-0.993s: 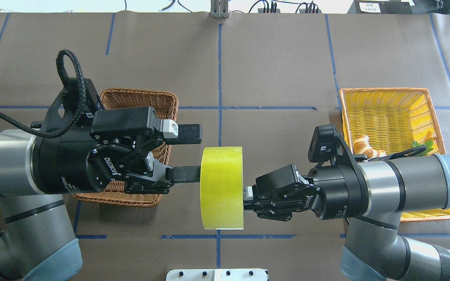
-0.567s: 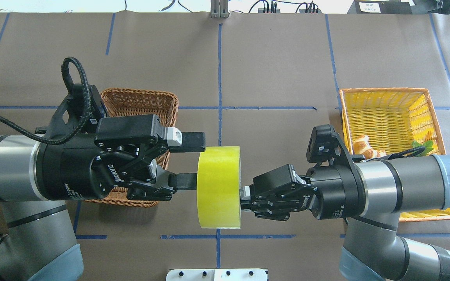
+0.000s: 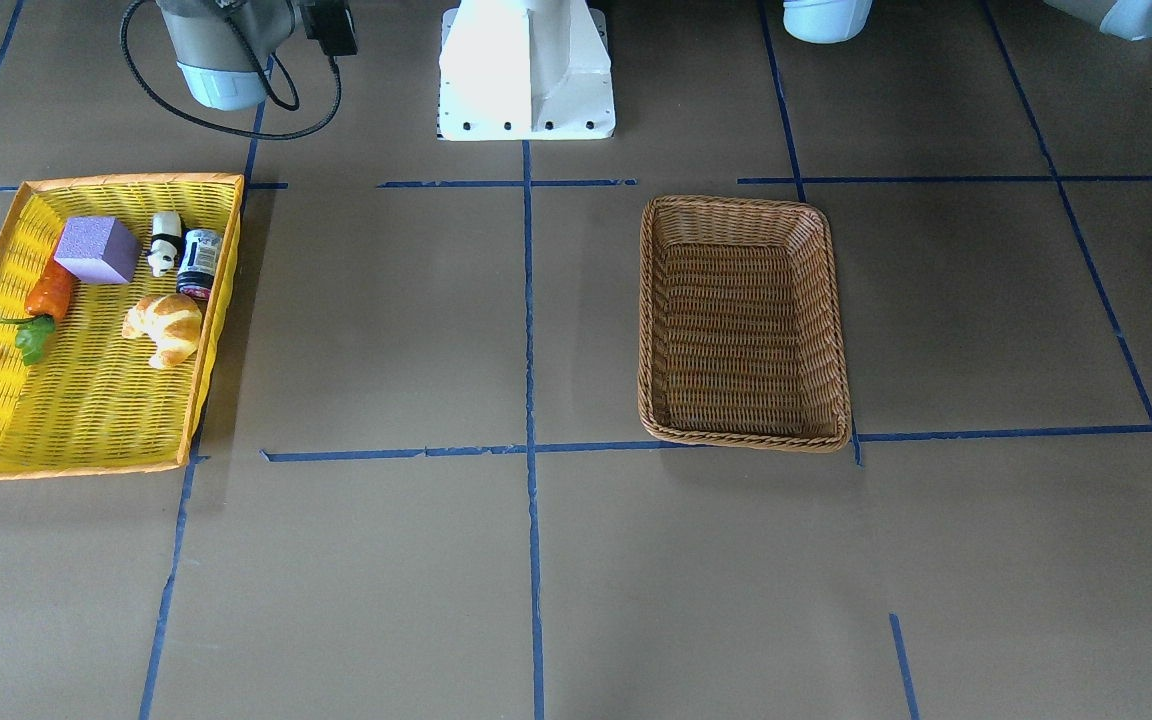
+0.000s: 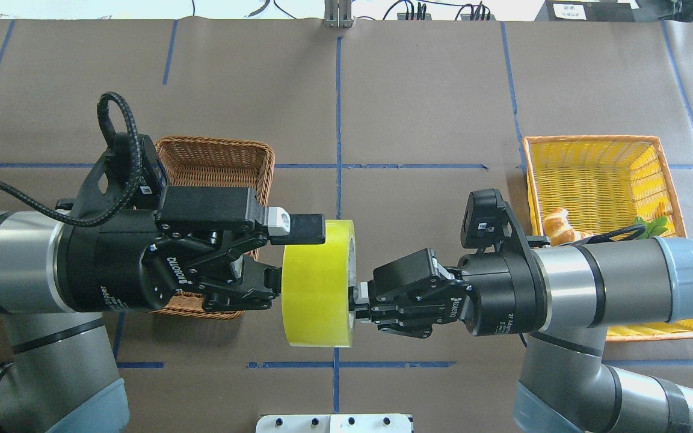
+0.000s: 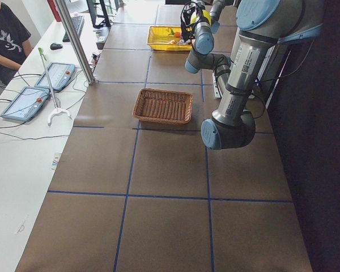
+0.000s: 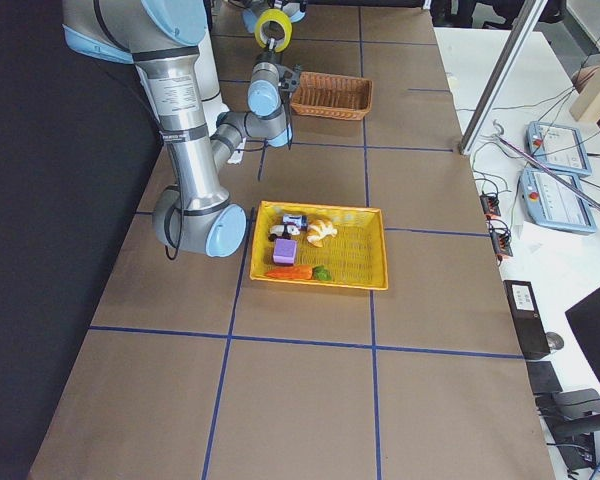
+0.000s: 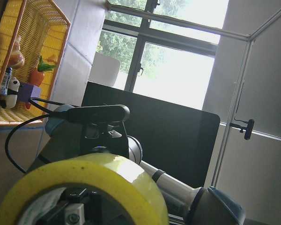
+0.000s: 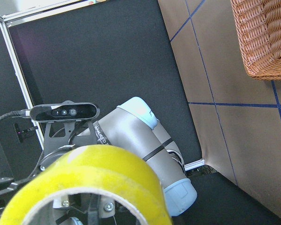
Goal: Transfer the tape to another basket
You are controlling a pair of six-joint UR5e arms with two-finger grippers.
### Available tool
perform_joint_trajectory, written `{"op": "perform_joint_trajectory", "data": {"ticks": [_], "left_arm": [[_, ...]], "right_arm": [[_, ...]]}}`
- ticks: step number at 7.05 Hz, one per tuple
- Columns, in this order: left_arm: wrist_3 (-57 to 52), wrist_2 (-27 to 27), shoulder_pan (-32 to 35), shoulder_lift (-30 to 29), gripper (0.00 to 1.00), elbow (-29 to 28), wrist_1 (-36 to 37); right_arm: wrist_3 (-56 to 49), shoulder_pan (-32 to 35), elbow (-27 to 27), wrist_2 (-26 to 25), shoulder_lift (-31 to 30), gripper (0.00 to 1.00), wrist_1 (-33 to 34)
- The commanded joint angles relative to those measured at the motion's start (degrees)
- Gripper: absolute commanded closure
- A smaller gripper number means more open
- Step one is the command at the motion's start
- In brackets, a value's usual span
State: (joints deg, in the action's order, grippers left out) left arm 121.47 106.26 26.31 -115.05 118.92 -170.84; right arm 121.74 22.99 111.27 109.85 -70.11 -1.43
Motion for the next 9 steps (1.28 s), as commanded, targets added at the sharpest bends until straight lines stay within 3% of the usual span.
{"op": "perform_joint_trajectory", "data": {"ticks": [1, 2, 5, 6, 8, 9], "left_arm": [[0.09, 0.0, -0.03, 0.0, 1.0, 0.09, -0.1], [0.09, 0.0, -0.03, 0.09, 1.0, 0.09, -0.36], [-0.09, 0.0, 0.05, 0.35, 1.0, 0.26, -0.45], [-0.52, -0.09, 0.58, 0.87, 1.0, 0.52, -0.37], [-1.58, 0.17, 3.82, 3.93, 1.0, -1.31, 1.99], [-4.98, 0.35, 4.44, 5.17, 1.0, -2.36, 7.31]], "right_arm": [[-0.36, 0.04, 0.0, -0.07, -0.02, 0.45, 0.03], [-1.41, 0.12, 0.0, 0.01, -0.28, 0.0, -0.06], [-5.37, 0.56, 0.44, 0.36, -2.38, 0.0, -1.2], [-5.37, 1.0, 1.05, 0.36, -5.09, 0.0, -2.42], [-6.24, 7.91, 1.06, 1.58, -15.18, 0.0, -3.58], [-8.95, 11.69, 0.45, 4.55, -18.71, 0.0, -2.62]]}}
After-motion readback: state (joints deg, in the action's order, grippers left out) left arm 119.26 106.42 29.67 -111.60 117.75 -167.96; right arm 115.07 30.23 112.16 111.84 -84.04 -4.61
